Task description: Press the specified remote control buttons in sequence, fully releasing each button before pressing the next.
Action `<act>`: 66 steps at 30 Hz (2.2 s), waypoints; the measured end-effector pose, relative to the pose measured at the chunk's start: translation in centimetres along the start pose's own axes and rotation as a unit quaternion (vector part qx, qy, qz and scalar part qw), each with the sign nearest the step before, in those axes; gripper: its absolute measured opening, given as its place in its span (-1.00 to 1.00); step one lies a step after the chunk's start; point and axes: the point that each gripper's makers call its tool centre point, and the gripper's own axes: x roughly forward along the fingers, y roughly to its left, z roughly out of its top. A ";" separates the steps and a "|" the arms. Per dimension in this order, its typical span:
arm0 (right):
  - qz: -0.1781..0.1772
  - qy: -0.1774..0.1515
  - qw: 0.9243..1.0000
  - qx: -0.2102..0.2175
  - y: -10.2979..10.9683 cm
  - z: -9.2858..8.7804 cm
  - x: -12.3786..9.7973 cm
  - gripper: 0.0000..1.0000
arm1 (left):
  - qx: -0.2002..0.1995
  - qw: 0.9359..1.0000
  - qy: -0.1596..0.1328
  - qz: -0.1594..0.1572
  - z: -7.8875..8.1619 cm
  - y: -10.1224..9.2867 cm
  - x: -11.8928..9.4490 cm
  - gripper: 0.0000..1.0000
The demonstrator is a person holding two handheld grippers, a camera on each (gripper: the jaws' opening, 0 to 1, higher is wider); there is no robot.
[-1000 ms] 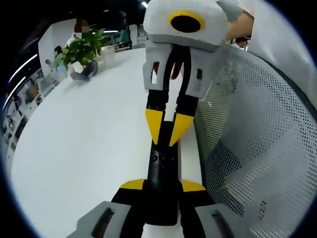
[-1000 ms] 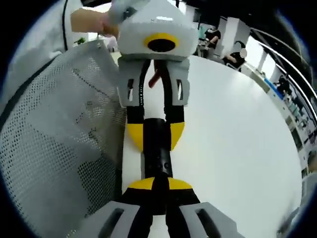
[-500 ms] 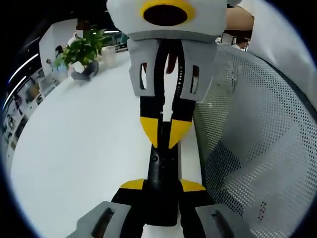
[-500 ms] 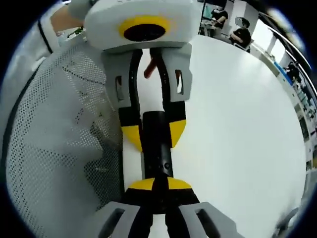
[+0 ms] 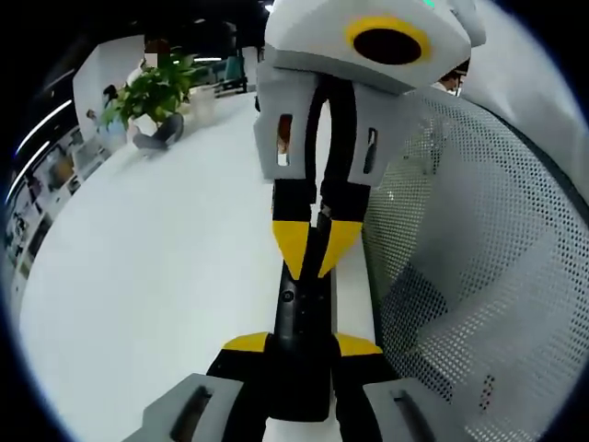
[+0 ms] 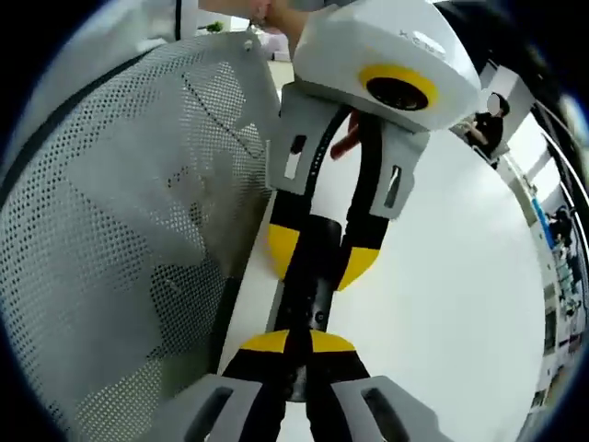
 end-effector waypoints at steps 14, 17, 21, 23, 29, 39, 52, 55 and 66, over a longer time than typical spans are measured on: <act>-0.058 -0.019 0.991 0.121 -0.6 0.2 0.0 -1.00 | -0.006 1.000 -0.005 0.002 0.0 0.0 0.0 -0.51; -0.057 -0.027 0.988 0.143 -0.8 0.1 -0.1 -1.00 | -0.005 1.000 -0.006 0.002 0.0 0.0 0.0 -0.51; -0.052 -0.026 0.990 0.131 -0.7 0.5 -0.1 -1.00 | -0.006 1.000 -0.006 0.003 0.0 0.0 0.0 -0.51; -0.046 -0.027 0.990 0.129 -0.5 0.7 0.0 -1.00 | -0.007 1.000 -0.007 0.004 0.0 0.0 0.0 -0.51; -0.044 -0.008 0.992 0.114 -0.4 0.6 0.2 -1.00 | -0.006 1.000 -0.009 0.004 0.0 0.0 0.0 -0.51; -0.048 0.017 0.992 0.119 -0.6 0.2 0.3 -1.00 | -0.005 1.000 -0.009 0.002 0.0 0.0 0.0 -0.51; -0.029 -0.034 0.977 0.211 -0.5 -0.7 -0.4 -1.00 | 0.000 1.000 0.001 -0.004 0.0 0.0 0.0 -0.51; -0.034 -0.027 0.977 0.208 -0.2 -0.8 -0.5 -1.00 | 0.000 1.000 0.002 -0.003 0.0 0.0 0.0 -0.51; -0.029 -0.033 0.974 0.224 -0.5 -0.7 -0.6 -1.00 | -0.002 1.000 0.007 -0.002 0.0 0.0 0.1 -0.51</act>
